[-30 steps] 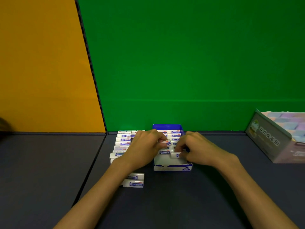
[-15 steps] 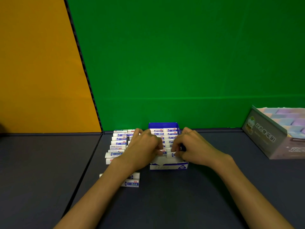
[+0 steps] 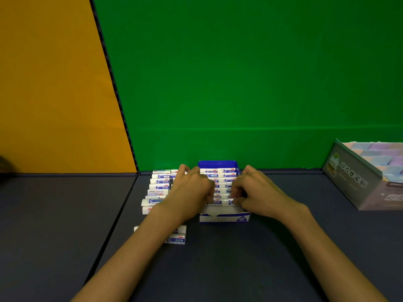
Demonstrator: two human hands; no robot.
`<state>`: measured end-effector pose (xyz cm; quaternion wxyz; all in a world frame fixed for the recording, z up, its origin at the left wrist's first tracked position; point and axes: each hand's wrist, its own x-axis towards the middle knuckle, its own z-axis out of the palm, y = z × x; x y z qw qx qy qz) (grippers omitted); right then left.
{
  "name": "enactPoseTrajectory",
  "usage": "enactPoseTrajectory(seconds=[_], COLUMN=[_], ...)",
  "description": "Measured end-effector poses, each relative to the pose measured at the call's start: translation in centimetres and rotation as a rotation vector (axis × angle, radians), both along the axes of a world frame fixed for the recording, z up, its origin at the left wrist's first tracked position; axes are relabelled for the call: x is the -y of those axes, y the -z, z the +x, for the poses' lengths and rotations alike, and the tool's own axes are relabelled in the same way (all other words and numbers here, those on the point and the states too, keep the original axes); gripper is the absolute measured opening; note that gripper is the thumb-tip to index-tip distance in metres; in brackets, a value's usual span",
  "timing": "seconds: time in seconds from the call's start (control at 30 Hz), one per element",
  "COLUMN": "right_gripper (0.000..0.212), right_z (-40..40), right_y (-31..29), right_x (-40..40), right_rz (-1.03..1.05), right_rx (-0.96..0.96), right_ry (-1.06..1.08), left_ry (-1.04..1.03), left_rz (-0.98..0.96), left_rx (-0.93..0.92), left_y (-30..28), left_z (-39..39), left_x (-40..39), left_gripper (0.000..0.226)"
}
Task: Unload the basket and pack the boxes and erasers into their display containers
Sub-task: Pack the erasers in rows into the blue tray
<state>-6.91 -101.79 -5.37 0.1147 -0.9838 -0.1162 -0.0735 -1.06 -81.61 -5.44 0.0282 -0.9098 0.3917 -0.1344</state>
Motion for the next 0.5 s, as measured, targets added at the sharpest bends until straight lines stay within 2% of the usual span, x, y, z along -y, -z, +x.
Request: enactPoseTrajectory(seconds=[0.13,0.27,0.5], right_gripper=[0.008,0.006,0.018], right_z=[-0.14,0.01,-0.06], right_y=[0.17,-0.20,-0.42], right_x=[0.10,0.11,-0.04], right_rz=[0.001,-0.089,-0.135], right_rx=[0.022,0.054,0.011], right_ry=[0.017,0.018,0.033], left_ry=[-0.051,-0.075,-0.077], left_rz=[0.034,0.090,0.084], left_rx=[-0.019,-0.005,-0.061], left_y=[-0.41,-0.90,-0.95], left_z=[-0.13,-0.16,0.33], left_x=[-0.24,0.32,0.60], left_gripper=[0.022,0.021,0.019])
